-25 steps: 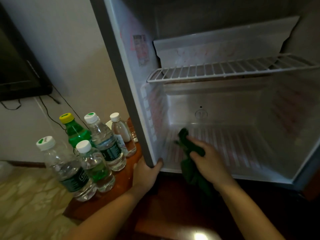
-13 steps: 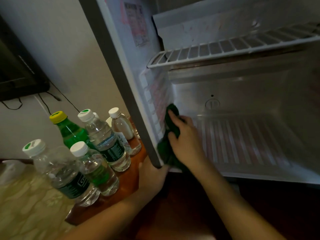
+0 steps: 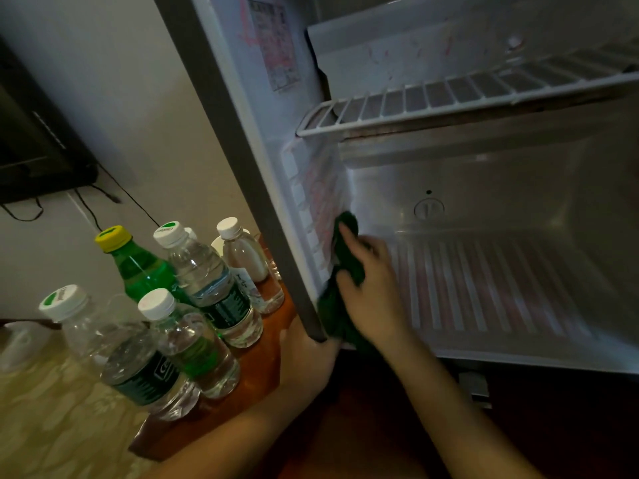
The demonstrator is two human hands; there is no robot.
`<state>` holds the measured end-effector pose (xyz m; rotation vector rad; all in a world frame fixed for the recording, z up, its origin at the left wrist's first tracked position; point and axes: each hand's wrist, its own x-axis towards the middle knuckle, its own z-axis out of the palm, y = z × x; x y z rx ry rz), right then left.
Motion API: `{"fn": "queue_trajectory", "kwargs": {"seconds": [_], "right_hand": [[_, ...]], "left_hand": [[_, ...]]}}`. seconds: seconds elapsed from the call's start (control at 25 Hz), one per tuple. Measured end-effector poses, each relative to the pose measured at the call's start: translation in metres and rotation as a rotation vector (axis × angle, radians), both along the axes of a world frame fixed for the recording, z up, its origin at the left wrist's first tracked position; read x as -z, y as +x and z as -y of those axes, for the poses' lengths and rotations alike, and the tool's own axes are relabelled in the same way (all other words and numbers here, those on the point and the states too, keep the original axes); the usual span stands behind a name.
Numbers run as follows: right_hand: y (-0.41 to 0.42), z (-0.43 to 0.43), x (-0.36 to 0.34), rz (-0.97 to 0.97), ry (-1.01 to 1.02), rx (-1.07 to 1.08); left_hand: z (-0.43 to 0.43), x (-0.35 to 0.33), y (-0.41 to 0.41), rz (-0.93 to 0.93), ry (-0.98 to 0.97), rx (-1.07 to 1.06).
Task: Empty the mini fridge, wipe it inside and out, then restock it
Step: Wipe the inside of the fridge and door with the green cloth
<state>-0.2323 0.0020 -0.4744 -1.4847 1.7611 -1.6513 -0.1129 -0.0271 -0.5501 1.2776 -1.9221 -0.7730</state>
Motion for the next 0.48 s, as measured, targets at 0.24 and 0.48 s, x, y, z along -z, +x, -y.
{"fn": "queue_trajectory", "kwargs": {"seconds": [0.24, 0.48], "right_hand": [[-0.001, -0.006, 0.0, 0.042, 0.031, -0.063], [-0.03, 0.02, -0.006, -0.139, 0.102, -0.007]], "left_hand": [[0.005, 0.014, 0.006, -0.104, -0.033, 0.015], [-0.002, -0.003, 0.0, -0.124, 0.021, -0.027]]}}
